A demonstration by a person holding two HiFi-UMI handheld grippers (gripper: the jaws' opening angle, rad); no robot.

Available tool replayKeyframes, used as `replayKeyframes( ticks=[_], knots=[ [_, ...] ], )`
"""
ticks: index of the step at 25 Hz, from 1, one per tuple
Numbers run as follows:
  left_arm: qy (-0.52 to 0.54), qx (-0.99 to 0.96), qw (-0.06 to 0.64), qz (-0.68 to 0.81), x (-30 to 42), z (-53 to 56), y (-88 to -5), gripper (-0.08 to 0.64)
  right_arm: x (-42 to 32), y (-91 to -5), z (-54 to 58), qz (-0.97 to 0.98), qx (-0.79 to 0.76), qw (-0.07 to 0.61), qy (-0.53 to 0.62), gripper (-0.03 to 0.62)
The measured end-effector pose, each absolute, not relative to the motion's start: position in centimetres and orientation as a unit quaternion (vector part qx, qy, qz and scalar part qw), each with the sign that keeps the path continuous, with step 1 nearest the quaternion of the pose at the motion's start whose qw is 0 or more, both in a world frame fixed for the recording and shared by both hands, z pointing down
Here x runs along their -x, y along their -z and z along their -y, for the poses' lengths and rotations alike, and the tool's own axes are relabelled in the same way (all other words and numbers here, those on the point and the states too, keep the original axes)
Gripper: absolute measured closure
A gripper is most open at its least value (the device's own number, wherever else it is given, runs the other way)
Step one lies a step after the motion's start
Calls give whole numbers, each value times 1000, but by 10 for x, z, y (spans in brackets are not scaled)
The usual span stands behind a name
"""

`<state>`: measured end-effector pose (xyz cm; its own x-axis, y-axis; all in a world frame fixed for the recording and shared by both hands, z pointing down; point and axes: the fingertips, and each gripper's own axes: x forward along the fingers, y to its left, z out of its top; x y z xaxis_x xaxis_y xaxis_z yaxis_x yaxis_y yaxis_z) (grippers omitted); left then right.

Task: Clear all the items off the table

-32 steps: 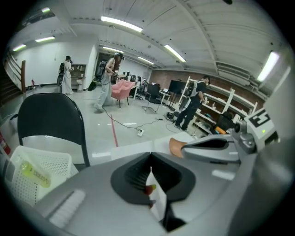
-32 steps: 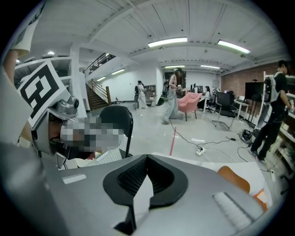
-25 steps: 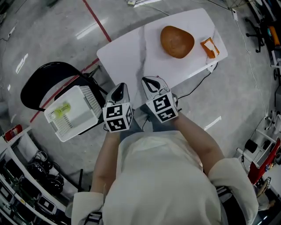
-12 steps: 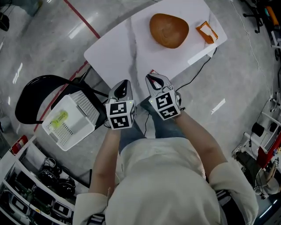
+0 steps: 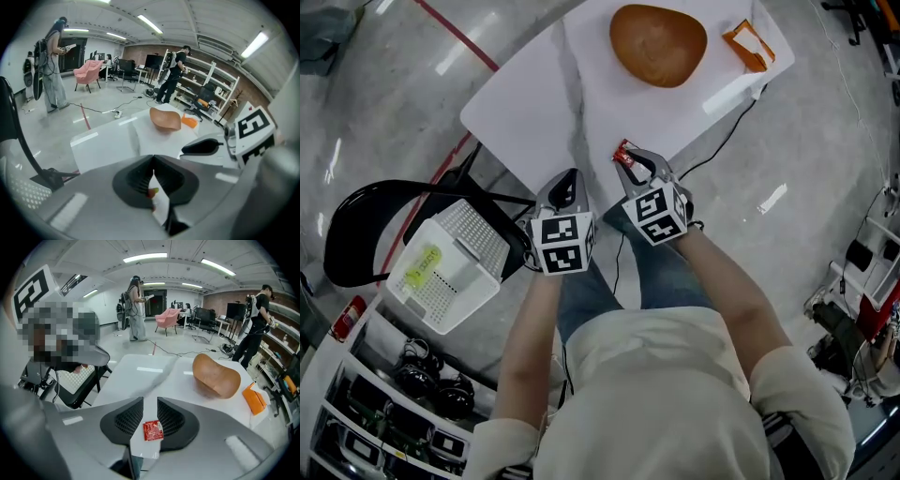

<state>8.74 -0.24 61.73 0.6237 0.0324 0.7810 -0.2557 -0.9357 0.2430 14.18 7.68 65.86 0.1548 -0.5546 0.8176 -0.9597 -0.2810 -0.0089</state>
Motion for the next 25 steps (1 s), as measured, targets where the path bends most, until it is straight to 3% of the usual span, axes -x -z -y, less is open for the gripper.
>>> replayKeyframes(
  ticks=[11, 25],
  knots=[
    [-462, -871, 161, 46, -88, -3, -669, 551, -138, -730, -97, 525, -682, 296, -414, 406],
    [-471, -864, 178, 29, -95, -15, -698, 551, -140, -788, -105, 502, -665, 315, -455, 320]
  ],
)
